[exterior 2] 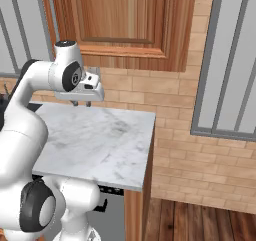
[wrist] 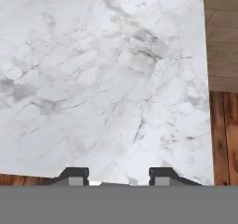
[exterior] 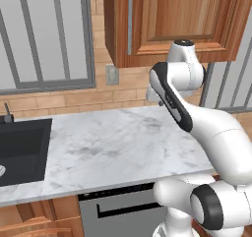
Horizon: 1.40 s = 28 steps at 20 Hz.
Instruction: Navigate to the stove.
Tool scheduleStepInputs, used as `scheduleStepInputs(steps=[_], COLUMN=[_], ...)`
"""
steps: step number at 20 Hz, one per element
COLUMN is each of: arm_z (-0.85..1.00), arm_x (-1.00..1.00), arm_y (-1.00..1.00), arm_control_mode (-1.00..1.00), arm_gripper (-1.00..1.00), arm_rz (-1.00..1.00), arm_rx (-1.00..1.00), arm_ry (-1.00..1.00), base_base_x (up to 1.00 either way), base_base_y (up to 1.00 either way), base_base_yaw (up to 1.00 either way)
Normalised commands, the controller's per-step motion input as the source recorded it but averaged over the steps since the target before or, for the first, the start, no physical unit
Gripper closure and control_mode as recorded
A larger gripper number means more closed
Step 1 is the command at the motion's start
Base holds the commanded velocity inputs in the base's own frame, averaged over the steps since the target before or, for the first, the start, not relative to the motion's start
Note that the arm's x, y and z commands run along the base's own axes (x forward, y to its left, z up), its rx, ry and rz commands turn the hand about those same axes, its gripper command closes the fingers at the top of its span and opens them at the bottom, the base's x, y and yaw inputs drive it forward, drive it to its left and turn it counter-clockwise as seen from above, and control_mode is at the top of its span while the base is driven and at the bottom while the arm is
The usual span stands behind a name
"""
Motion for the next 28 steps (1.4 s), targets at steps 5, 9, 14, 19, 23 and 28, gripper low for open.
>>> scheduleStepInputs(steps=[5, 9, 14, 19, 23, 28], arm_z=[0.10, 0.13, 0.00, 0.00, 0.00, 0.00], arm_x=[-0.30, -1.00, -1.00, -0.56, 0.00, 0.00], arm_y=[0.08, 0.00, 0.00, 0.00, 0.00, 0.00], arm_control_mode=[-1.00, -1.00, -1.00, 1.00, 1.00, 1.00], arm_gripper=[-1.00, -1.00, -1.00, -1.00, -1.00, -1.00], arm_rz=[-0.03, -0.01, -0.12, -0.04, 0.00, 0.00], arm_rx=[-0.05, -0.04, 0.00, 0.00, 0.00, 0.00], arm_ry=[-0.08, -0.33, -0.40, -0.13, 0.00, 0.00], base_base_x=[0.00, 0.00, 0.00, -0.38, -1.00, -1.00], base_base_y=[0.00, 0.00, 0.00, 0.00, -0.05, -0.01], base_base_yaw=[0.00, 0.00, 0.00, -0.02, -0.07, -0.22])
